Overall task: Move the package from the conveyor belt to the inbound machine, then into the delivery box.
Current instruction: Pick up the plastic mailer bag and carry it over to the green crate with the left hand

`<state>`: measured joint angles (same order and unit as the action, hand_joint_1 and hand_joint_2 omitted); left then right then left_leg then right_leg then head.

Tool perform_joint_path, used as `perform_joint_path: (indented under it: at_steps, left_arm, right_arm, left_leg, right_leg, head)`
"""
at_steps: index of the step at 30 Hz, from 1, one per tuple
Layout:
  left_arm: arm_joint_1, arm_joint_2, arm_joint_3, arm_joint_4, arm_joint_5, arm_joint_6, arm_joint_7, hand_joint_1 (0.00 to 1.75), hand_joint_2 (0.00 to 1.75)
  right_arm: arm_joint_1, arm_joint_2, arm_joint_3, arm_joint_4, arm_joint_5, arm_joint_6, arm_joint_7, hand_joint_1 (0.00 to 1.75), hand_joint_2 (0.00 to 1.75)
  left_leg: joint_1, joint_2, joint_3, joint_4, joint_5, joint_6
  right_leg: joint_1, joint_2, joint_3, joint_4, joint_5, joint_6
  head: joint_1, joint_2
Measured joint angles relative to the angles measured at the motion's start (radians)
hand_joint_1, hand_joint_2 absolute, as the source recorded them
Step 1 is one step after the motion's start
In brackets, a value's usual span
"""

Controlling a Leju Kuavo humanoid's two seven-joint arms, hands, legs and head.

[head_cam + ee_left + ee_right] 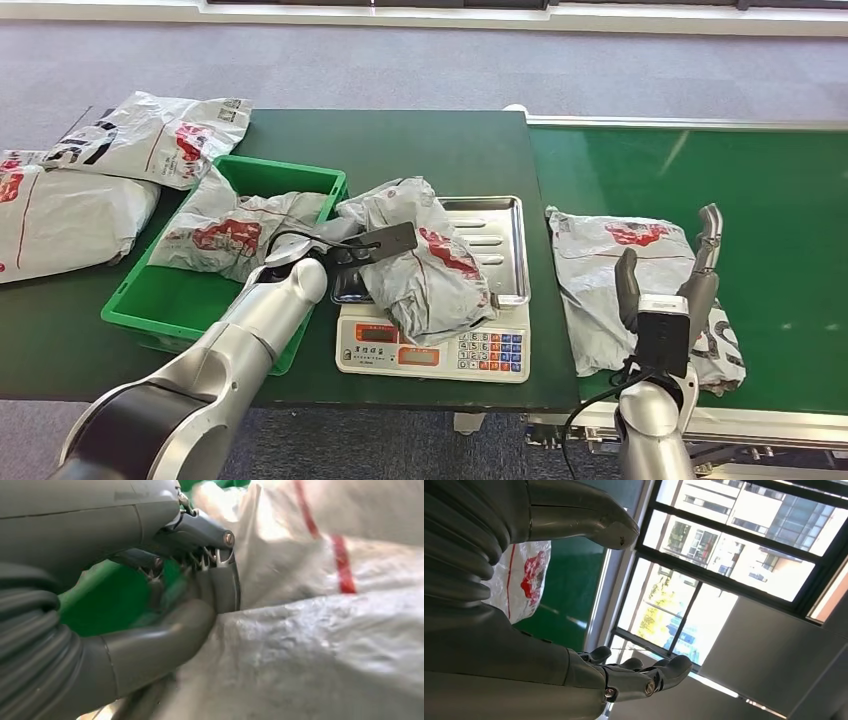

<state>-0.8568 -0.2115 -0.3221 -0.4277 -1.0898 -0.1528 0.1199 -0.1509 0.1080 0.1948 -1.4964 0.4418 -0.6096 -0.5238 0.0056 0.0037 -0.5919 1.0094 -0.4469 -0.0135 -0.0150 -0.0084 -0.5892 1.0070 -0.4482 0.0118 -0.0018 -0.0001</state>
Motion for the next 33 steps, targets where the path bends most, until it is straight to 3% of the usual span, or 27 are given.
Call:
perform_joint_path:
  at_steps: [4, 6, 12, 17, 22, 26, 33]
  left_arm:
    - [0.003, 0.012, 0.013, 0.006, 0.073, -0.063, -0.124, 1.75, 1.75]
    - [0.010, 0.016, 0.033, 0.006, 0.120, -0.050, -0.160, 1.75, 1.75]
    - [0.046, 0.014, 0.112, -0.029, 0.220, 0.095, -0.185, 1.75, 1.75]
    - [0.060, 0.010, 0.145, -0.050, 0.237, 0.137, -0.197, 1.75, 1.75]
    - [0.071, 0.008, 0.179, -0.102, 0.311, 0.267, -0.267, 1.71, 1.75]
    - [0.087, 0.006, 0.195, -0.171, 0.395, 0.339, -0.312, 0.00, 1.75]
    - [0.106, 0.005, 0.194, -0.261, 0.430, 0.330, -0.313, 0.00, 1.75]
  right_arm:
    - [0.020, -0.002, 0.002, -0.022, -0.038, 0.061, 0.027, 0.00, 1.75]
    - [0.035, -0.003, 0.001, -0.031, -0.042, 0.072, 0.025, 0.00, 1.75]
    - [0.103, -0.007, -0.004, -0.083, -0.031, 0.089, 0.018, 0.00, 1.75]
    - [0.131, -0.009, -0.006, -0.112, -0.027, 0.095, 0.019, 0.00, 1.75]
    - [0.154, -0.009, -0.017, -0.142, -0.017, 0.107, 0.021, 0.00, 1.75]
    - [0.169, -0.009, -0.035, -0.162, -0.016, 0.114, 0.017, 0.00, 1.75]
    - [0.173, -0.009, -0.054, -0.177, -0.015, 0.115, 0.015, 0.00, 1.75]
  left_leg:
    - [0.000, -0.003, 0.000, 0.000, 0.001, 0.001]
    - [0.000, -0.006, -0.001, 0.000, 0.001, 0.001]
    - [0.000, -0.005, -0.004, 0.000, 0.001, 0.002]
    - [-0.001, -0.003, -0.007, 0.000, 0.001, 0.002]
    - [0.000, -0.003, -0.007, 0.000, 0.001, 0.001]
    - [0.000, -0.003, -0.007, 0.000, 0.001, 0.001]
    - [0.000, -0.003, -0.008, 0.000, 0.001, 0.001]
  right_leg:
    - [0.000, -0.003, 0.001, 0.000, 0.000, 0.000]
    - [0.000, -0.006, 0.001, 0.000, -0.001, 0.001]
    - [0.000, -0.005, -0.003, 0.000, -0.001, 0.001]
    - [0.000, -0.003, -0.007, 0.000, 0.000, 0.001]
    - [0.001, -0.003, -0.007, 0.000, 0.000, 0.001]
    - [0.000, -0.002, -0.008, 0.000, 0.000, 0.001]
    - [0.000, -0.003, -0.008, 0.000, 0.000, 0.001]
  head:
    - [0.000, 0.000]
    - [0.000, 0.000]
    - [0.000, 0.000]
    - [0.000, 0.000]
    - [0.000, 0.000]
    - [0.000, 0.000]
    - [0.000, 0.000]
